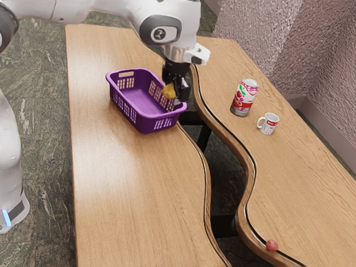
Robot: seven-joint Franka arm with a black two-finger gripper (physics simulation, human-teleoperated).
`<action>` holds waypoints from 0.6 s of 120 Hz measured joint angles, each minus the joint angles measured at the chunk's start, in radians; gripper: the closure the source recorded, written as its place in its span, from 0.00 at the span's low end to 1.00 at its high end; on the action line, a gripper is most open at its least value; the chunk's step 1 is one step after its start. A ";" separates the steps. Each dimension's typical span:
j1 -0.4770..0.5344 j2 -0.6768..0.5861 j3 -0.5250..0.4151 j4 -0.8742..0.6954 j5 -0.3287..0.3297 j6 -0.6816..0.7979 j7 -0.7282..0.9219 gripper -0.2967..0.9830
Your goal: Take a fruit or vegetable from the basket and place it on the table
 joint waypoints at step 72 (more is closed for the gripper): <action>-0.004 0.089 -0.201 0.093 -0.022 -0.021 0.005 0.32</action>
